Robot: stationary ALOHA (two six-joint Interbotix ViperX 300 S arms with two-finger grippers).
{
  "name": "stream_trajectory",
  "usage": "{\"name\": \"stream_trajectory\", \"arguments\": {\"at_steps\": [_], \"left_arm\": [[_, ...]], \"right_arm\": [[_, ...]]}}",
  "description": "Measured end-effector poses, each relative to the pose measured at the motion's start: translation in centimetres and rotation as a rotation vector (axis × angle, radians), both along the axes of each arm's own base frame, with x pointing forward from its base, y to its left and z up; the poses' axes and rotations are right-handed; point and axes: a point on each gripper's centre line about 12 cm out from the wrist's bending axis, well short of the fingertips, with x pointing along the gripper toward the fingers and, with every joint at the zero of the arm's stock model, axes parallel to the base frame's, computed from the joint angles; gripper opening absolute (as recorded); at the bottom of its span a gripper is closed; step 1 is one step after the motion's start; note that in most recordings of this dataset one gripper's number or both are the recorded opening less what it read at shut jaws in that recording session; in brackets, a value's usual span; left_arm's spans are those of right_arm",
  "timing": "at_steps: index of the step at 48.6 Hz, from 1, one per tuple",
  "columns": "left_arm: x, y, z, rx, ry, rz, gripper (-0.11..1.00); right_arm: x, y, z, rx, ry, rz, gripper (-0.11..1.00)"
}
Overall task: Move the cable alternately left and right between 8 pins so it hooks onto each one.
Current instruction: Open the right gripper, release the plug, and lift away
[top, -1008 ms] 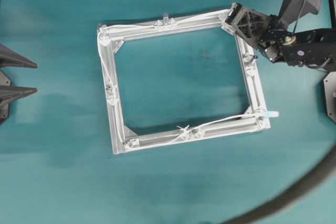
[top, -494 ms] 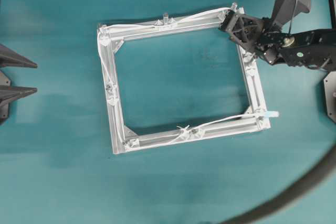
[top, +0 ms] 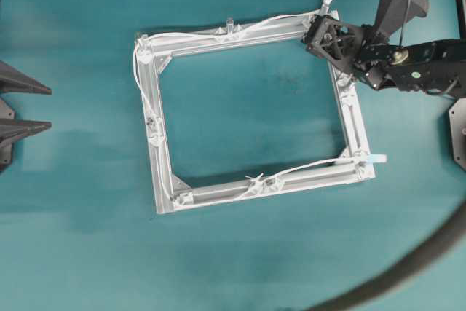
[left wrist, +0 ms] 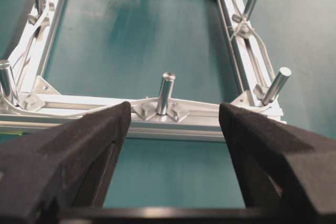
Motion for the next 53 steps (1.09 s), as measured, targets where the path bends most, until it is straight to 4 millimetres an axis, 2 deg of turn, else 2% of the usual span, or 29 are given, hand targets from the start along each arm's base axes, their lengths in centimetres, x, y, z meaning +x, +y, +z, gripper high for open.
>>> {"name": "stream_trajectory", "arguments": {"at_steps": [8,19,31,37,45,53], "left_arm": [[0.0,0.0,0.0,0.0,0.0,0.0,0.76],[0.0,0.0,0.0,0.0,0.002,0.0,0.76],[0.0,0.0,0.0,0.0,0.002,0.0,0.76],[0.0,0.0,0.0,0.0,0.002,0.0,0.76],[0.0,0.0,0.0,0.0,0.002,0.002,0.76],[0.0,0.0,0.0,0.0,0.002,0.0,0.76]], "right_arm": [[0.7,0.5,0.3,-0.018,-0.001,0.138,0.72],[1.0,1.4,3.0,-0.092,-0.031,0.326,0.72],[-2.2,1.3,5.5,-0.142,-0.128,0.458,0.71],[-3.5,1.6,5.9,-0.158,-0.161,0.509,0.71],[-4.7,2.2,5.9,-0.241,-0.118,0.62,0.71],[-4.8,2.6,7.3,-0.344,-0.118,0.722,0.71]]}}
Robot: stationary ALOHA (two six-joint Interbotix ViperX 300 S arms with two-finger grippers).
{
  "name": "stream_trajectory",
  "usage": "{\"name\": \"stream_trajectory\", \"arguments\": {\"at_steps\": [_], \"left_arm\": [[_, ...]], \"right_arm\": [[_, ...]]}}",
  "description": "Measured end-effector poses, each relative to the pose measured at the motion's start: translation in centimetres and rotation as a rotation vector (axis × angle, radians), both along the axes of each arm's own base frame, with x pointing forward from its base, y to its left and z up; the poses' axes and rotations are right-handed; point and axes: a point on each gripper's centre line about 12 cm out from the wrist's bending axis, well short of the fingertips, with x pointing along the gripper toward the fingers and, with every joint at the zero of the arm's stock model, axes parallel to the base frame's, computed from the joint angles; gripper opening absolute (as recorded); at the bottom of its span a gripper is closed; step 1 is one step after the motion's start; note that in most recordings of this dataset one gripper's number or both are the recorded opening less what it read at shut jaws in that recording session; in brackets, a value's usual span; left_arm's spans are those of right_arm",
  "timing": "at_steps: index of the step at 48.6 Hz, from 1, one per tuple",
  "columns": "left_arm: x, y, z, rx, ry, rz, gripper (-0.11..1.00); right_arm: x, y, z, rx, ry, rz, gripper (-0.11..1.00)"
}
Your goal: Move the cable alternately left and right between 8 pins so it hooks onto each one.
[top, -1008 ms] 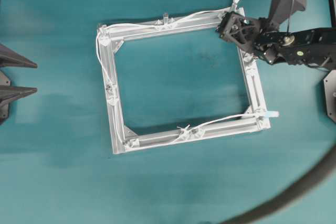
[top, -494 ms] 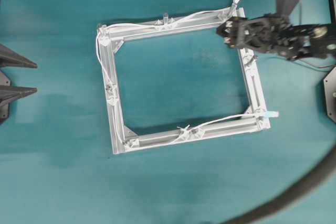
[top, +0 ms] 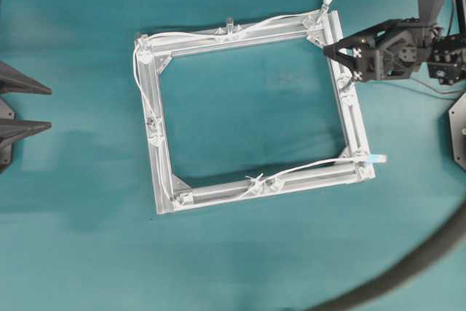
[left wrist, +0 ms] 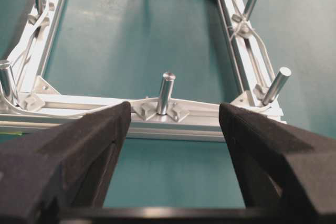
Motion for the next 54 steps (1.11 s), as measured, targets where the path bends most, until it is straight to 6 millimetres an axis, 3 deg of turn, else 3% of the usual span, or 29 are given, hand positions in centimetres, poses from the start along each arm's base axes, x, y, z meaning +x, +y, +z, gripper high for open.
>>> {"name": "stream_trajectory", "arguments": {"at_steps": [9,16,38,54], "left_arm": [[0.0,0.0,0.0,0.0,0.0,0.002,0.76],[0.0,0.0,0.0,0.0,-0.002,0.0,0.76],[0.0,0.0,0.1,0.0,-0.003,0.0,0.76],[0.0,0.0,0.0,0.0,0.0,0.0,0.76]], "right_arm": [[0.1,0.8,1.9,-0.118,-0.051,0.137,0.72],[-1.1,1.7,2.7,-0.187,-0.092,0.205,0.72],[-9.2,4.4,1.8,-0.353,-0.27,0.238,0.71],[-10.6,5.6,-0.7,-0.482,-0.25,0.356,0.71]]}}
